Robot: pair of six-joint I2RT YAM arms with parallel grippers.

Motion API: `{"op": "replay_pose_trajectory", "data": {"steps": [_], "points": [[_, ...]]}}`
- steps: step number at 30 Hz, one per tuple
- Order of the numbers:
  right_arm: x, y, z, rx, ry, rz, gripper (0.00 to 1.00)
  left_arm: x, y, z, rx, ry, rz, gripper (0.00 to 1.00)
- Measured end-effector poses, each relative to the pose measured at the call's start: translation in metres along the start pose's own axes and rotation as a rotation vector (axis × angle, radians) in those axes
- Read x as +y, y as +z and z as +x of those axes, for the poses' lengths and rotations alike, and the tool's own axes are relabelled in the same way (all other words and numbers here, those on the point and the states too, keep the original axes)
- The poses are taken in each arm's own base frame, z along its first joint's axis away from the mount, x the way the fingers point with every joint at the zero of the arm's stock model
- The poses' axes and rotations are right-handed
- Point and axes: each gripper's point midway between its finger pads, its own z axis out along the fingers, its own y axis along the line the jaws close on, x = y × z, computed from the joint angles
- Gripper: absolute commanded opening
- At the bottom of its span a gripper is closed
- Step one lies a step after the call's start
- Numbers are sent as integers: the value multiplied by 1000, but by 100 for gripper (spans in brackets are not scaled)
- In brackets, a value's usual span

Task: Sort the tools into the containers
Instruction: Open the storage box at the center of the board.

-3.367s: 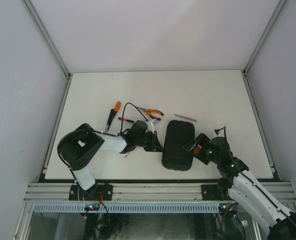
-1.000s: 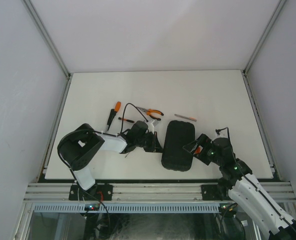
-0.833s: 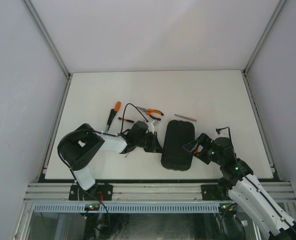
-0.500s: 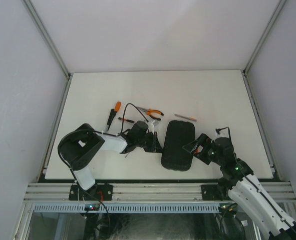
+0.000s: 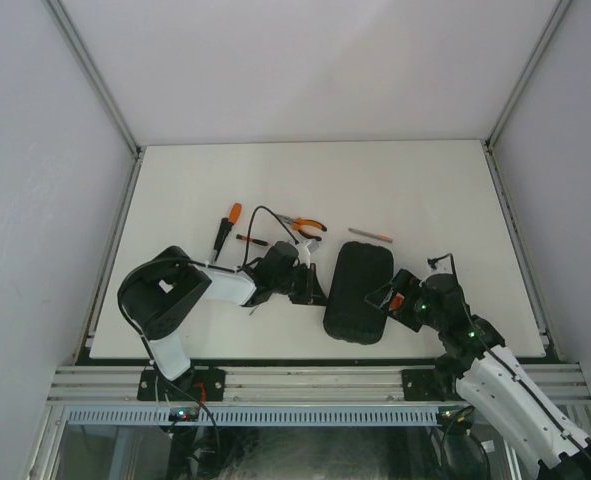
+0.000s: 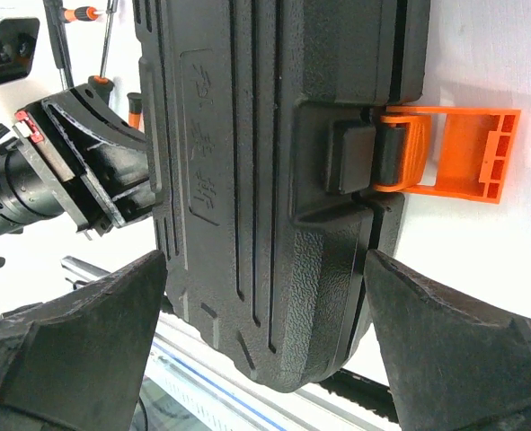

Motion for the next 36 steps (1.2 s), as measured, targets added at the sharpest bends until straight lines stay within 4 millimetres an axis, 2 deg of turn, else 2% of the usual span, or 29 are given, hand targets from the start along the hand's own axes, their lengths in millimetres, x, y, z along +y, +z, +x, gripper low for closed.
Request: {"op": "replay_pose_trajectory", "data": {"steps": [13,16,21,23,32,36], "points": [[12,-6,-6,-44,-6,-59,89,0,0,0,-1,0,-1,0],[23,-11,-11,-79,3,-105,87,0,0,0,-1,0,-1,0],[56,-20,-20,-116,32,-259,81,-1,1,2,4,3,2,0],[62,-20,-20,-118,46,-296,80,-2,1,2,5,4,3,0],[62,-10,-10,-72,74,-293,71,-2,1,3,6,5,4,0],[55,-3,-5,-47,71,-250,59,-3,1,3,7,6,4,0]]}}
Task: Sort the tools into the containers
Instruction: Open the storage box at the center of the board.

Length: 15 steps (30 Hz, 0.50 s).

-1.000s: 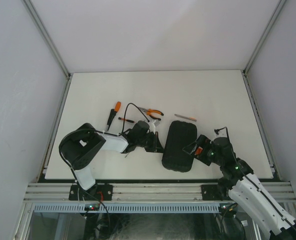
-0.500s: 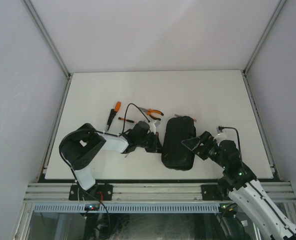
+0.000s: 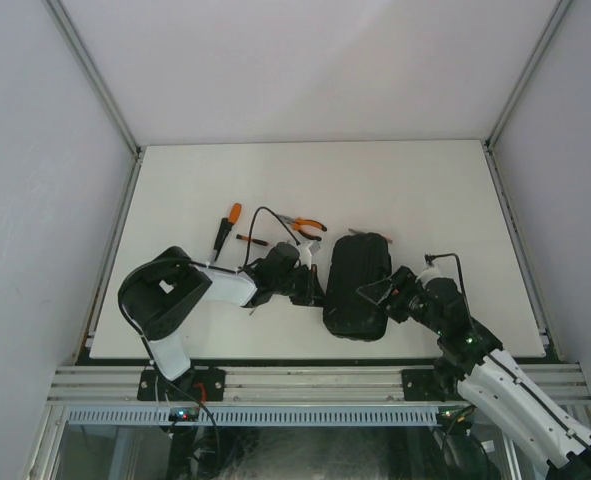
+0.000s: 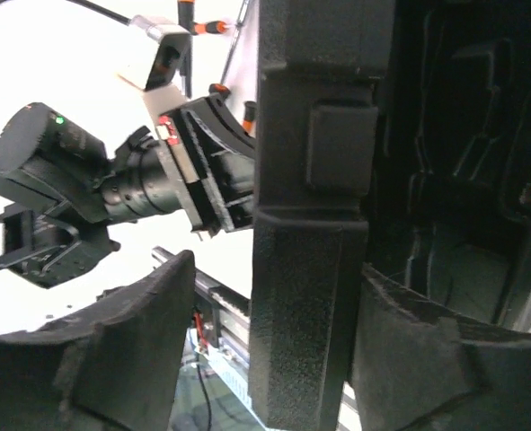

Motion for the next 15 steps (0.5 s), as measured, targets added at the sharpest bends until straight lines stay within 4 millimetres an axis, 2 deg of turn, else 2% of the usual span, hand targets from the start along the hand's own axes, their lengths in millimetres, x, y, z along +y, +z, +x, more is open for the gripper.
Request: {"op": "replay_pose_trajectory", "data": {"steps": [4,7,11,15], "points": [[-9,4,4,15,-16,44,49,0,0,0,0,0,0,0],[-11,4,2,12,-39,78,43,-1,0,0,1,0,2,4],[-4,0,-8,-10,-90,104,34,-6,-3,-2,-8,-1,12,9],[3,-6,-16,-31,-142,122,31,-14,-10,-7,-23,7,21,14]]}}
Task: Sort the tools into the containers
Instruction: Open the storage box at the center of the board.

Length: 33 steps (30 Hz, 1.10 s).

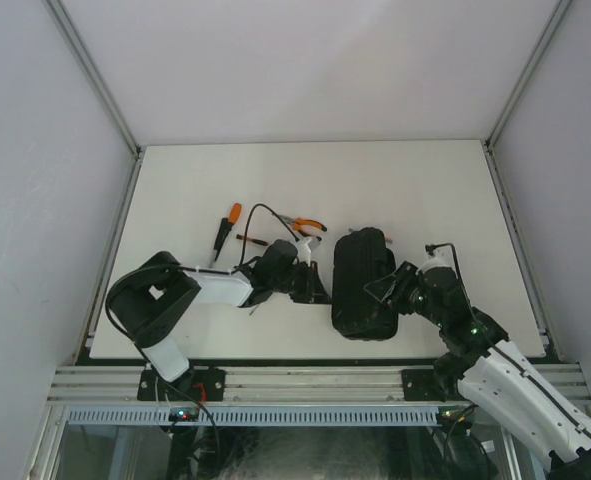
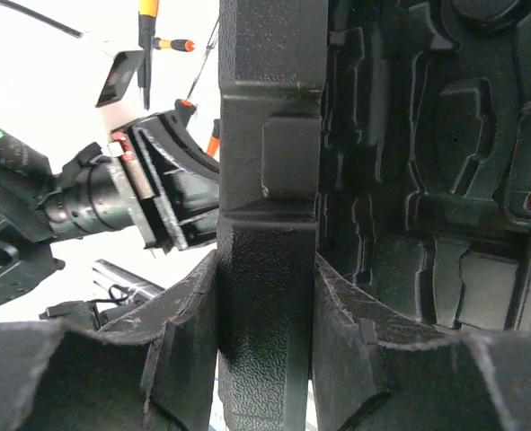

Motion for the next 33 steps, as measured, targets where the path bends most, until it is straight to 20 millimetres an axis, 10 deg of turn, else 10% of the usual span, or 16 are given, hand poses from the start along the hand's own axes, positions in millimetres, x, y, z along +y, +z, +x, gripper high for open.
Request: {"op": "replay_pose_trajectory", "data": {"steps": [11,33], "points": [[-3,-11,-10,-6,-89,82,18,-6,-37,-36,-120,12,-41,16],[22,-16,-11,71,-521,455,26,38,-113,-60,-262,64,-347,15]]}}
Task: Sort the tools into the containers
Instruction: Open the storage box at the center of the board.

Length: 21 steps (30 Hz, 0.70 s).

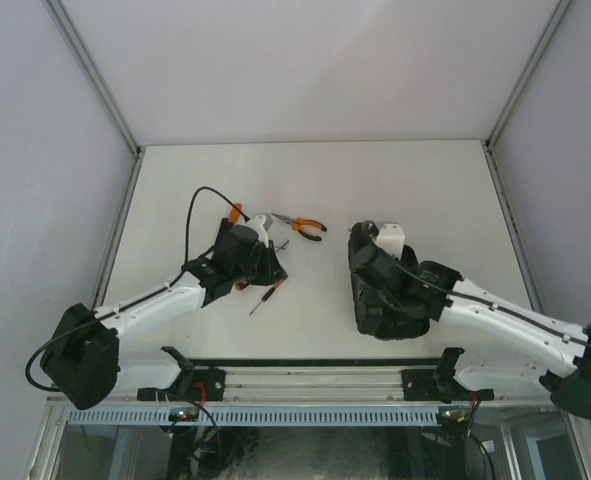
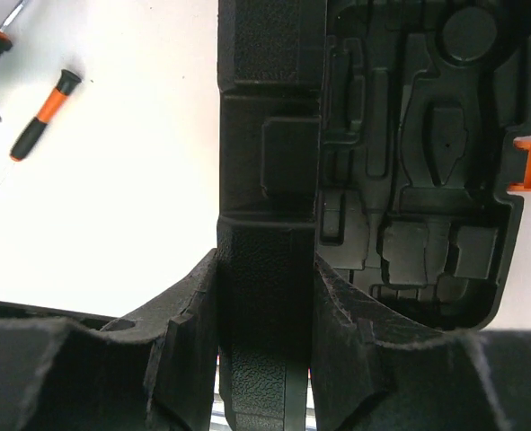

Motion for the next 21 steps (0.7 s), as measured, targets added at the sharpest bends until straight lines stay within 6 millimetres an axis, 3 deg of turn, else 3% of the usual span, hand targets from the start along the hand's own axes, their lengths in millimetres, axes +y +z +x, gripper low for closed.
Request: {"op": "replay_pose_trajectory", "data": {"steps": [3,13,21], "points": [[12,3,0,3,-91,50,30,4,-7,-3,-19,5,-26,15],[52,18,19,33,-293,79,59,19,-32,-14,-87,2,-108,17],[76,9,19,6,-318,-32,66,28,-57,-12,-132,-4,-143,18]]}}
